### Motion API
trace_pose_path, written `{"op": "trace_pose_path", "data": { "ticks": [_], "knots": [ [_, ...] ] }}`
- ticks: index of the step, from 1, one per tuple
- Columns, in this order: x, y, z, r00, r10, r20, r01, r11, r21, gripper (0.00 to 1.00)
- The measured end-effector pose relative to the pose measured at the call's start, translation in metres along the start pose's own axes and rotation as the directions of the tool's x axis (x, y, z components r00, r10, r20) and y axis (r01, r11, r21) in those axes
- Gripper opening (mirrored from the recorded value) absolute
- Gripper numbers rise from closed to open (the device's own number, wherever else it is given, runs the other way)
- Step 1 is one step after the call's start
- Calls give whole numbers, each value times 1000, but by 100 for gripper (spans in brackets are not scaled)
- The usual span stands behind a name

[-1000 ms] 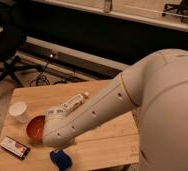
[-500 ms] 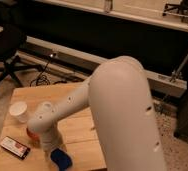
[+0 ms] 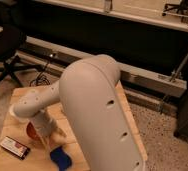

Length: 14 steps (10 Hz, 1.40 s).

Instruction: Wipe the white sponge on the table

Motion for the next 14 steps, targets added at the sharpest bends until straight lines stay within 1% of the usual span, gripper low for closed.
{"op": "trace_pose_path", "data": {
  "ticks": [1,2,3,5,6,7,8,10,12,14],
  "knots": [
    [-4,1,1,1000,3,2,-3,1000,3,65],
    [-6,3,6,1000,13,4,-13,1000,-12,65],
    [-1,11,17,1000,28,5,-28,998,-61,65],
    [17,16,35,998,55,-2,-55,989,-135,65],
    [26,15,43,997,73,0,-72,984,-165,65],
    [31,13,48,996,84,4,-82,980,-181,65],
    [33,13,50,995,93,20,-88,976,-198,65],
    [31,18,50,993,95,64,-79,974,-213,65],
    [31,25,48,992,85,88,-65,975,-213,65],
    [31,35,44,992,66,104,-44,978,-203,65]
  ]
}}
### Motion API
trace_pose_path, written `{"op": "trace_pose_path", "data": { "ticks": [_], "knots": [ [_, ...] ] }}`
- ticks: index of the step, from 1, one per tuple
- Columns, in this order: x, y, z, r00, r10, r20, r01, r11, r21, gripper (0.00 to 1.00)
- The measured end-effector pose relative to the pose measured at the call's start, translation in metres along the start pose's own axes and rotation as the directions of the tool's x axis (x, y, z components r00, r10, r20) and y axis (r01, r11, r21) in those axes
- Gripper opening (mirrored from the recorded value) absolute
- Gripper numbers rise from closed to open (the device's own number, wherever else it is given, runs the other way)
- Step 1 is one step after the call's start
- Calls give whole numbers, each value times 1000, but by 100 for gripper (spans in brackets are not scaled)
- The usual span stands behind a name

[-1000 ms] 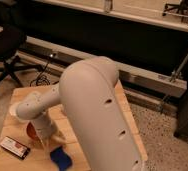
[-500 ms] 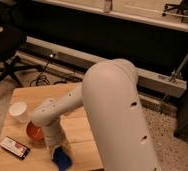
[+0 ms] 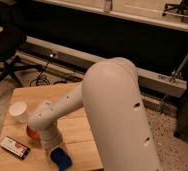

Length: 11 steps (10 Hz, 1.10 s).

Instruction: Wipe the white sponge on the table

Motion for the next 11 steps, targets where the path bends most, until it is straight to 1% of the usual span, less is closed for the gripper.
{"op": "trace_pose_path", "data": {
  "ticks": [2,4,5,7,9,11],
  "knots": [
    [1,8,2,1000,-12,-3,12,1000,8,65],
    [0,11,7,1000,-10,-5,10,1000,17,65],
    [-3,9,9,1000,0,2,0,999,34,65],
    [-10,8,8,999,6,39,-9,998,57,65],
    [-12,4,4,997,19,76,-25,996,82,65],
    [-9,0,4,996,27,87,-35,995,94,65]
  ]
}}
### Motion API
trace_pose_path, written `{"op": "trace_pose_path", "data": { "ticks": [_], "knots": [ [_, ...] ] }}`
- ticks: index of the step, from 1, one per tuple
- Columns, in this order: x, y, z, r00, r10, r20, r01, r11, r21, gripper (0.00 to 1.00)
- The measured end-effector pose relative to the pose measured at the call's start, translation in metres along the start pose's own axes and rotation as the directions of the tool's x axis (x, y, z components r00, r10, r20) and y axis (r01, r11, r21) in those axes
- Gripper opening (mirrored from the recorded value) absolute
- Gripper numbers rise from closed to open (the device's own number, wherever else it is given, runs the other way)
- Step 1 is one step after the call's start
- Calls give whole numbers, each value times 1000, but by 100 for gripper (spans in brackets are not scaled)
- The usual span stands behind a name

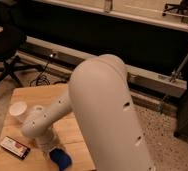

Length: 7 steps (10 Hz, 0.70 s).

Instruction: Wipe the white sponge on the table

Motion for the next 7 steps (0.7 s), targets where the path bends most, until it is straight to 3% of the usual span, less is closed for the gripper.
{"op": "trace_pose_path", "data": {
  "ticks": [6,7],
  "knots": [
    [4,-1,11,1000,-19,14,19,1000,1,64],
    [3,-1,12,1000,-24,15,24,1000,1,58]
  ]
}}
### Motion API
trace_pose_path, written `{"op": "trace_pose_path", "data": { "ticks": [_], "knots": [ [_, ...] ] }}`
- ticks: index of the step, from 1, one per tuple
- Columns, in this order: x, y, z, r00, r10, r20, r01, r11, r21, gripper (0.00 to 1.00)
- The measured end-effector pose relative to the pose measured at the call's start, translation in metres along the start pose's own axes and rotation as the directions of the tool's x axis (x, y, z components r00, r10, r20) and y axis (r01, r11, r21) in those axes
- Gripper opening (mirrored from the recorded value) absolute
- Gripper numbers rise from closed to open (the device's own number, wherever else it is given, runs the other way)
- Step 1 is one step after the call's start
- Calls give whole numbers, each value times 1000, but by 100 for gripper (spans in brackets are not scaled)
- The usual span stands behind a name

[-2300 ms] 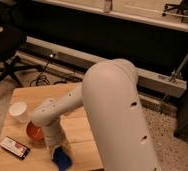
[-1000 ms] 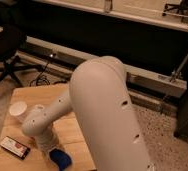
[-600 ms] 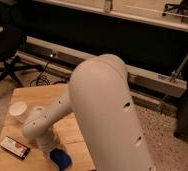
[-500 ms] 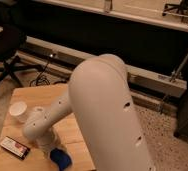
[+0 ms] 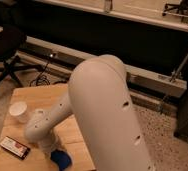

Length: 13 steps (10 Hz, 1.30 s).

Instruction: Wipe the white sponge on the table

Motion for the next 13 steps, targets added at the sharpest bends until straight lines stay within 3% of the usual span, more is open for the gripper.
{"op": "trace_pose_path", "data": {
  "ticks": [1,8,13],
  "knots": [
    [0,0,1,1000,-4,-1,4,1000,0,55],
    [-8,-11,-2,1000,6,6,-6,1000,8,54],
    [-41,-32,-6,999,-12,31,12,1000,14,54]
  ]
}}
